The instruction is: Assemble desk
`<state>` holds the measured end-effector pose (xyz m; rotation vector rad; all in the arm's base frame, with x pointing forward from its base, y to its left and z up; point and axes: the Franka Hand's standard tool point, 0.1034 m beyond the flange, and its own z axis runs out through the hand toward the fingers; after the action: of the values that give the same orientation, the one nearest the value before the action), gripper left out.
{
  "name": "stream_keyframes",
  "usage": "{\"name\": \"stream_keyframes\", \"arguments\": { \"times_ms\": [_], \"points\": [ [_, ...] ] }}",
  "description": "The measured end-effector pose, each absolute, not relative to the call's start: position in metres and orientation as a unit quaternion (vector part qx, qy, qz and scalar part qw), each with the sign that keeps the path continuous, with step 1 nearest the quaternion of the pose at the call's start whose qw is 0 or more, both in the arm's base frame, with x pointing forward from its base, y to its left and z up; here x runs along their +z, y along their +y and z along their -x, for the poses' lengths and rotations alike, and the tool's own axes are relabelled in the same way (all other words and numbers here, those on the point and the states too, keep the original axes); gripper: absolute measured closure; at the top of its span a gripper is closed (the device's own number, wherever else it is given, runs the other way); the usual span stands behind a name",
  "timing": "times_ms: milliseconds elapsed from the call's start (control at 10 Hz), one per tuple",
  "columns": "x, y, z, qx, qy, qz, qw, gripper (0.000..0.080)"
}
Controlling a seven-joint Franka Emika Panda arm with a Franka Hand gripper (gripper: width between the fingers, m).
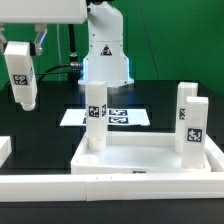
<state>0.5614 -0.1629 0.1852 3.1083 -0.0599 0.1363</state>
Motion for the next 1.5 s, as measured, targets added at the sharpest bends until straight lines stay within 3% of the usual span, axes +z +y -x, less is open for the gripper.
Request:
{"name": "stream_keyframes", "arguments": {
  "times_ms": [100, 300, 500, 700, 1100, 1200, 1500],
  "points": [
    [0.185, -0.165, -0.568, 0.087, -0.025, -0.996, 0.023, 0.0512],
    [0.174, -0.128, -0.578, 0.151, -0.066, -0.986, 0.004, 0.0512],
    [0.190, -0.078, -0.610, 0.220, -0.100, -0.970, -0.004, 0.0512],
    [0.190, -0.084, -0.609, 0.250, -0.090, -0.964, 0.018, 0.0512],
    [0.187, -0.087, -0.606, 0.243, -0.087, -0.966, 0.016, 0.0512],
    [0.187, -0.100, -0.599, 0.239, -0.097, -0.966, 0.006, 0.0512],
    [0.180, -0.080, -0.604, 0.245, -0.102, -0.964, -0.007, 0.0512]
  ]
}}
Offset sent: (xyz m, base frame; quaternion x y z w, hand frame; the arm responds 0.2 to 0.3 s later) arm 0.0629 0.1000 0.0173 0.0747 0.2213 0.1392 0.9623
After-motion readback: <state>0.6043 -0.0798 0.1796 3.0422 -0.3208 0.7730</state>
